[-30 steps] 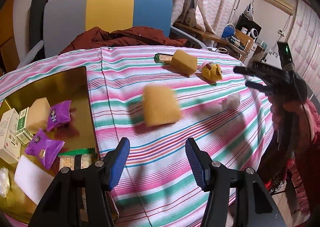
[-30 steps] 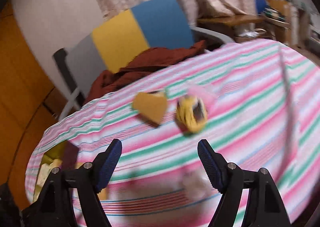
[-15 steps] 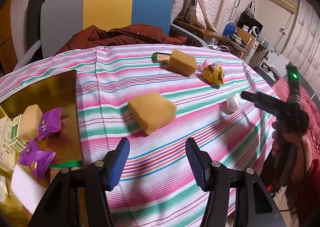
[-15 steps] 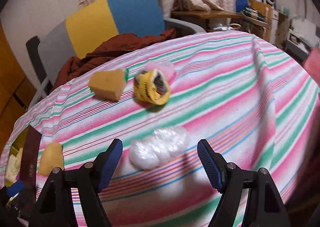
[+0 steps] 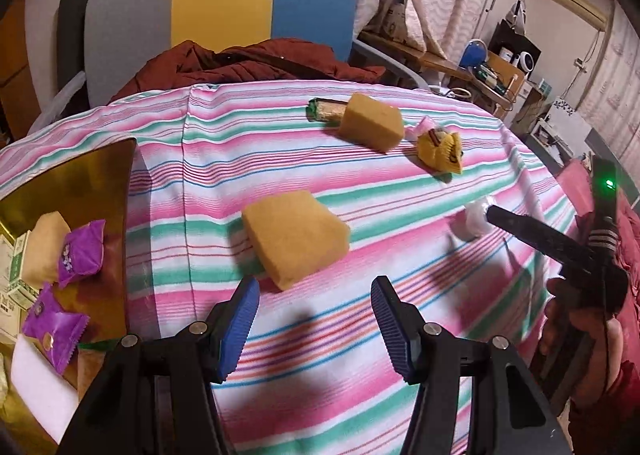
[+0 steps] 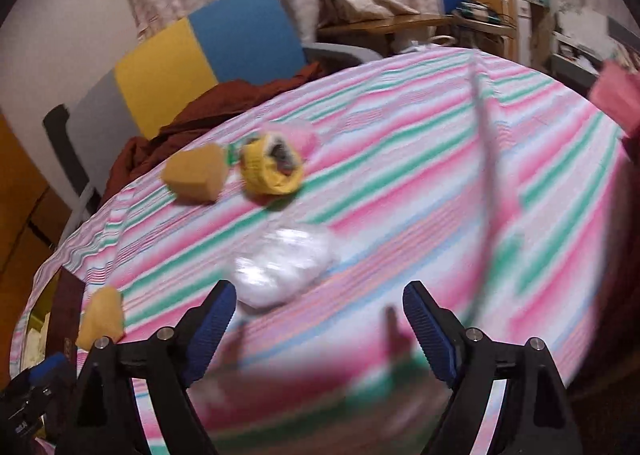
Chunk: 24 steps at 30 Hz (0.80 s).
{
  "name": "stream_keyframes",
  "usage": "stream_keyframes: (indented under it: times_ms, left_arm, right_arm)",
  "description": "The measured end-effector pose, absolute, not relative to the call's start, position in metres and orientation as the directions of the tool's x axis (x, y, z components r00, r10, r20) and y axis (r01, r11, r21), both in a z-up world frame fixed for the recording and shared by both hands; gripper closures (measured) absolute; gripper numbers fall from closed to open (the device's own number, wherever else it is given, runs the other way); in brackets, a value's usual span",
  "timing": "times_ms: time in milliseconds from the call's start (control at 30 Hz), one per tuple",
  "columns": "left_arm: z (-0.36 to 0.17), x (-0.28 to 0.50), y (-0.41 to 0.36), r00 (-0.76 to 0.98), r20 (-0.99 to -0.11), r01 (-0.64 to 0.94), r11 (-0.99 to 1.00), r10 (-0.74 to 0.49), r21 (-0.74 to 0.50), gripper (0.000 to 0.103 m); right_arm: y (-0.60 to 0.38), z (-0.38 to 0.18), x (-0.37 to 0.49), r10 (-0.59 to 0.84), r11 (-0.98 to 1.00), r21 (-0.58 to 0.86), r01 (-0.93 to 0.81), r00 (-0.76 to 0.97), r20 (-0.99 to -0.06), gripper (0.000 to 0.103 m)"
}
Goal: Organize objects
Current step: 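Grasp the clear plastic bag ball with the right gripper, then grasp the fallen yellow sponge with the left gripper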
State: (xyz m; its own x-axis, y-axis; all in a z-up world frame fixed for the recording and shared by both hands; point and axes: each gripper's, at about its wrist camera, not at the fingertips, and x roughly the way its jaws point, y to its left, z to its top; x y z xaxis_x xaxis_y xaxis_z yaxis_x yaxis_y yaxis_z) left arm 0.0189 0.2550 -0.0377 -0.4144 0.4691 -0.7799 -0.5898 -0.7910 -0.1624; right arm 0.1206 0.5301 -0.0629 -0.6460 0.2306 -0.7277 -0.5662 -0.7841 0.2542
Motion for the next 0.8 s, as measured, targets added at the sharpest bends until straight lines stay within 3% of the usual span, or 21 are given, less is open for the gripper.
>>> stream_keyframes:
  times_ms: [167, 233, 267, 500, 633, 800]
  left_arm:
    - [-0.040, 0.008, 0.250, -0.414, -0.791, -0.549, -0.817, 0.451, -0.177, 0.043]
    - [-0.042, 0.004, 0.251, -0.407, -0.798, -0.544, -0.820, 0.444, -0.179, 0.043]
    - [-0.044, 0.002, 0.253, -0.408, -0.801, -0.541, -0.823, 0.439, -0.175, 0.043]
    - [-0.055, -0.012, 0.272, -0.409, -0.815, -0.545, -0.826, 0.410, -0.142, 0.041]
    - [-0.059, -0.021, 0.277, -0.404, -0.805, -0.521, -0.833, 0.434, -0.188, 0.029]
    - [-0.066, -0.028, 0.291, -0.401, -0.821, -0.522, -0.838, 0.407, -0.160, 0.029]
  right_arm:
    - [0.527, -0.074, 0.088, 0.285, -0.801, 0.156, -0.578, -0.597, -0.750, 0.018]
    - [0.528, -0.080, 0.080, 0.296, -0.803, 0.131, -0.581, -0.580, -0.759, 0.025]
    - [0.528, -0.082, 0.075, 0.298, -0.805, 0.119, -0.581, -0.569, -0.767, 0.034]
    - [0.527, -0.088, 0.071, 0.356, -0.805, 0.082, -0.587, -0.589, -0.726, 0.047]
    - [0.524, -0.091, 0.070, 0.363, -0.810, 0.073, -0.582, -0.597, -0.716, 0.049]
    - [0.522, -0.094, 0.067, 0.381, -0.807, 0.056, -0.588, -0.592, -0.710, 0.051]
